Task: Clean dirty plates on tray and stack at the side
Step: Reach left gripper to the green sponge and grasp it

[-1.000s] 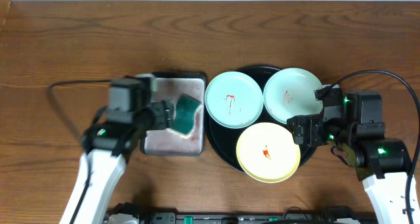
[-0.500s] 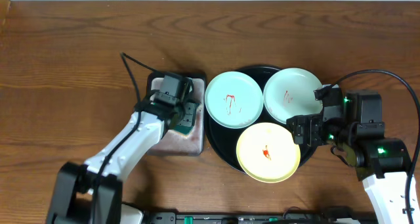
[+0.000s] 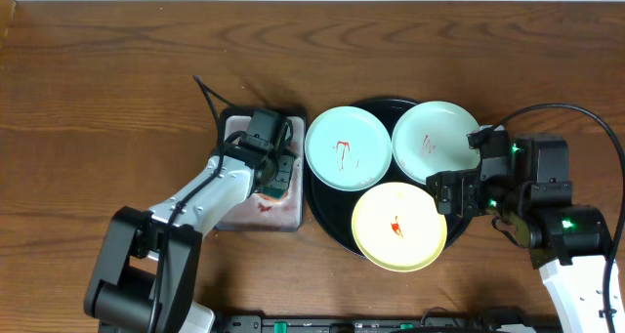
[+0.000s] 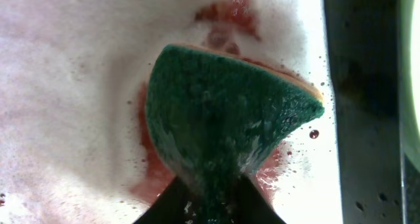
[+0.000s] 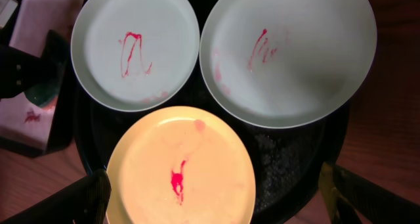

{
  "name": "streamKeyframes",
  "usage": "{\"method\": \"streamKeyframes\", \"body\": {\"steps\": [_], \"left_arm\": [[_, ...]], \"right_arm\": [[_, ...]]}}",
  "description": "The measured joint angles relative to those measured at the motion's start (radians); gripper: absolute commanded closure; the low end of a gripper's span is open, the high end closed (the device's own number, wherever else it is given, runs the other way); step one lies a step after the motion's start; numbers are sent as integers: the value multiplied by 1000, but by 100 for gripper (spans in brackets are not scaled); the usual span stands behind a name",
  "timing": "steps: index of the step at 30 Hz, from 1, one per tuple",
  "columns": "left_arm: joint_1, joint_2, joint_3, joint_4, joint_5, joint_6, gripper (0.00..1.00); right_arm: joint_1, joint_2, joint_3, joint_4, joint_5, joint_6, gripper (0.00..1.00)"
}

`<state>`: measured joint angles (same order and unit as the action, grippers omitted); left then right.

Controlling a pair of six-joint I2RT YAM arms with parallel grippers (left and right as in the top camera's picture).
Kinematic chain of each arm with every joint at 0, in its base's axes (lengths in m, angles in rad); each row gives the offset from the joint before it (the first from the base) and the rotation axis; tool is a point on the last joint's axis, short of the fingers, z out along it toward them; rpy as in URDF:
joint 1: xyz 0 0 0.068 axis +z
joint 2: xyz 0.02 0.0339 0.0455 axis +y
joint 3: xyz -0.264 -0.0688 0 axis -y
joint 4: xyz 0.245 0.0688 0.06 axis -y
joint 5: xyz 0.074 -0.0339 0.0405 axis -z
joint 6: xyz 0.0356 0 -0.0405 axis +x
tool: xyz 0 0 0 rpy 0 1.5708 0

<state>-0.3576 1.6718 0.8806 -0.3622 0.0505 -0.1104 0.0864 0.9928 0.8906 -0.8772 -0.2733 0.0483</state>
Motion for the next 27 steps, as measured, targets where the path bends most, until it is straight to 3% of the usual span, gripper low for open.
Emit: {"method": "streamKeyframes", "body": {"steps": [10,20,27], "left_arm": [[1,-15,8,-34,2,-27,93],[115,-264,5,-153,-2,-274,93],[118,-277,5,-215,21,-346,93]], "right_arm": [[0,0,0,-3,4,0,1],[0,95,0,-85,8,0,8],[0,263,0,-106,12,0,19]]}}
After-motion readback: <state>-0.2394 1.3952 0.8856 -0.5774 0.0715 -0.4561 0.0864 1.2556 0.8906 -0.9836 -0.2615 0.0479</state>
